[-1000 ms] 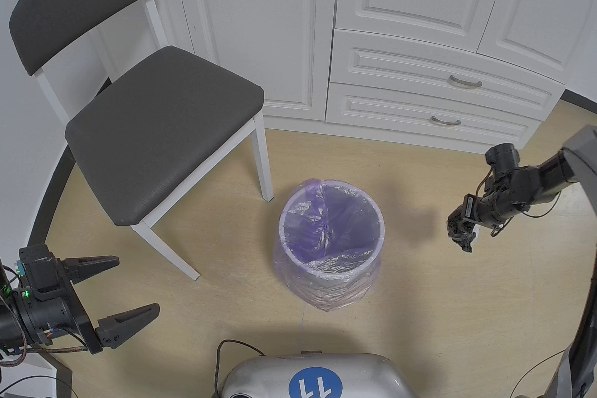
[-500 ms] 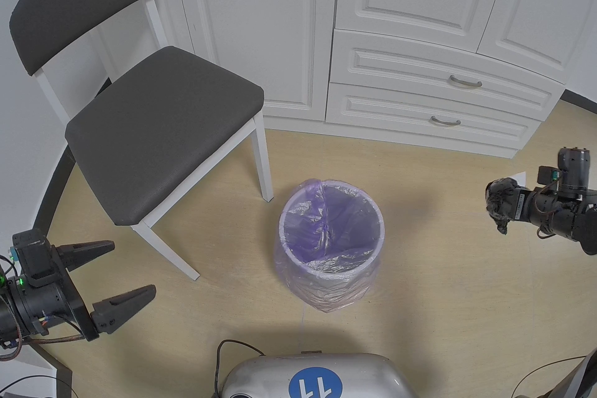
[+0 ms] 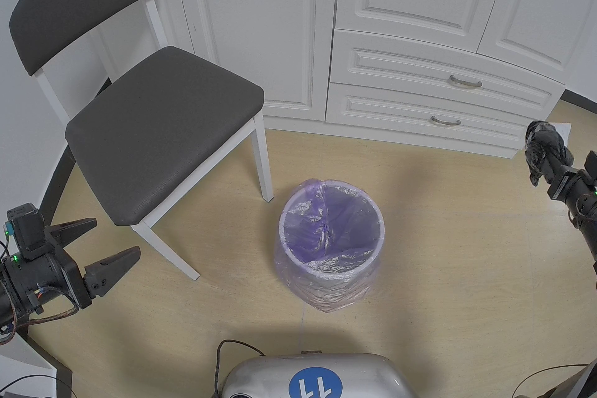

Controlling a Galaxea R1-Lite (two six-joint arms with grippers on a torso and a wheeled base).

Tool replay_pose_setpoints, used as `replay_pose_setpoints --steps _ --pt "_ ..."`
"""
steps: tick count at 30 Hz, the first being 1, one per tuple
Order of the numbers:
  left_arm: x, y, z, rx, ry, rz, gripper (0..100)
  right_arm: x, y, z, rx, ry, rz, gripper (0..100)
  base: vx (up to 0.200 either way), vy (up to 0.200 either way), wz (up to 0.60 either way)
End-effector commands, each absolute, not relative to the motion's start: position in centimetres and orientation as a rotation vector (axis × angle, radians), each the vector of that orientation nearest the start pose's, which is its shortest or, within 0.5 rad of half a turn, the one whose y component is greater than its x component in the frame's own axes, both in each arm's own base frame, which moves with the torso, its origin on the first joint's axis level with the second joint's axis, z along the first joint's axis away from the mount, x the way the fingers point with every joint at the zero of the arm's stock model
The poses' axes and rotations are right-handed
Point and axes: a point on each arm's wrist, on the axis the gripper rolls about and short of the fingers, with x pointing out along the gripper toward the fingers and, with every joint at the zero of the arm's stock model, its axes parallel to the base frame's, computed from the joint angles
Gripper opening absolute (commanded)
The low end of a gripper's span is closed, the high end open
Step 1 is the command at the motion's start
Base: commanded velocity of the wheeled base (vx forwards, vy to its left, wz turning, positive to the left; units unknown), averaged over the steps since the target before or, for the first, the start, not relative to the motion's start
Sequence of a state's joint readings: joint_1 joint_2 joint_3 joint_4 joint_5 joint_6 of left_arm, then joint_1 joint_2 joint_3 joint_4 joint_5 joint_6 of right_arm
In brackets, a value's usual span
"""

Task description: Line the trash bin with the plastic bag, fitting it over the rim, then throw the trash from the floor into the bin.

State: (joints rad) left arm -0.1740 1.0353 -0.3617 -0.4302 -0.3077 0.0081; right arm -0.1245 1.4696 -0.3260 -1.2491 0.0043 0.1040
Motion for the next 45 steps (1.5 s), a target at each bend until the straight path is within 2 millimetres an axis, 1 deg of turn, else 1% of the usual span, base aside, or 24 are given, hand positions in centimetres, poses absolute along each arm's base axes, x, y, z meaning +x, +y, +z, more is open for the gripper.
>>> replay_pose_setpoints --steps 1,3,4,7,11,14,19,24,26,29,30,33,34,35,36,37,38,39,40,41,42,43,44,45 --pt "11.8 -2.4 19.1 -0.011 0.196 -0.428 100 17.3 -1.9 22.0 0.057 -0.254 -0.082 0 0.0 0.0 0.0" --pt "11.5 -2.4 19.3 -0.008 0.181 -0.43 100 16.4 -1.8 23.2 0.052 -0.269 -0.07 0 0.0 0.0 0.0" --pt "11.2 -2.4 19.4 -0.006 0.167 -0.432 100 15.2 -1.6 24.6 0.049 -0.271 -0.048 0 0.0 0.0 0.0" --pt "10.9 -2.4 19.6 -0.002 0.153 -0.437 100 12.9 -0.6 27.1 0.05 -0.257 0.041 0 0.0 0.0 0.0" --pt "10.9 -2.4 19.5 -0.004 0.159 -0.444 100 10.4 0.8 29.0 0.066 -0.221 0.164 0 0.0 0.0 0.0" --pt "11.0 -2.4 19.4 -0.006 0.167 -0.447 100 9.6 1.1 29.5 0.07 -0.217 0.2 0 0.0 0.0 0.0" --pt "11.3 -2.5 19.3 -0.012 0.182 -0.447 100 8.1 1.5 29.6 0.084 -0.234 0.272 0 0.0 0.0 0.0" --pt "12.0 -2.5 19.2 -0.013 0.198 -0.439 100 5.7 1.7 29.8 0.12 -0.232 0.389 0 0.0 0.0 0.0" --pt "12.2 -2.6 19.0 -0.013 0.211 -0.437 100 4.2 1.6 30.6 0.168 -0.219 0.498 0 0.0 0.0 0.0" --pt "12.4 -2.6 18.9 -0.012 0.217 -0.436 100 3.4 1.6 32.2 0.219 -0.182 0.581 0 0.0 0.0 0.0" --pt "12.6 -2.6 19.1 -0.009 0.212 -0.434 100 3.6 1.7 33.0 0.236 -0.154 0.598 0 0.0 0.0 0.0" --pt "12.8 -2.7 19.6 -0.008 0.203 -0.436 100 4.6 2.0 34.0 0.264 -0.107 0.602 0 0.0 0.0 0.0" --pt "12.8 -2.7 19.7 -0.008 0.2 -0.436 100 4.9 2.1 34.1 0.268 -0.099 0.601 0 0.0 0.0 0.0" --pt "13.0 -2.7 19.7 -0.008 0.201 -0.436 100 5.9 2.4 34.4 0.276 -0.072 0.595 0 0.0 0.0 0.0" --pt "13.0 -2.7 19.7 -0.008 0.201 -0.436 100 5.9 2.4 34.4 0.276 -0.072 0.595 0 0.0 0.0 0.0" --pt "13.1 -2.7 19.8 -0.009 0.2 -0.433 100 7.3 2.8 34.5 0.279 -0.039 0.587 0 0.0 0.0 0.0" --pt "13.1 -2.7 19.8 -0.009 0.2 -0.433 100 7.3 2.8 34.5 0.279 -0.039 0.587 0 0.0 0.0 0.0" --pt "13.0 -2.6 20.1 -0.01 0.188 -0.427 100 9.0 3.3 34.3 0.282 0.005 0.578 0 0.0 0.0 0.0" --pt "13.0 -2.6 20.7 -0.008 0.168 -0.418 100 9.9 3.5 34.1 0.288 0.04 0.573 0 0.0 0.0 0.0" --pt "13.0 -2.6 21.1 -0.007 0.152 -0.415 100 10.6 3.7 33.9 0.292 0.066 0.569 0 0.0 0.0 0.0" --pt "13.0 -2.6 21.1 -0.007 0.152 -0.415 100 10.6 3.7 33.9 0.292 0.066 0.569 0 0.0 0.0 0.0" --pt "13.1 -2.6 21.8 -0.004 0.134 -0.409 100 11.9 4.1 33.6 0.31 0.133 0.554 0 0.0 0.0 0.0" --pt "13.1 -2.6 21.8 -0.004 0.134 -0.409 100 11.9 4.1 33.6 0.31 0.133 0.554 0 0.0 0.0 0.0" --pt "13.3 -2.6 22.0 -0.002 0.151 -0.406 100 13.4 4.6 33.6 0.344 0.21 0.534 0 0.0 0.0 0.0"
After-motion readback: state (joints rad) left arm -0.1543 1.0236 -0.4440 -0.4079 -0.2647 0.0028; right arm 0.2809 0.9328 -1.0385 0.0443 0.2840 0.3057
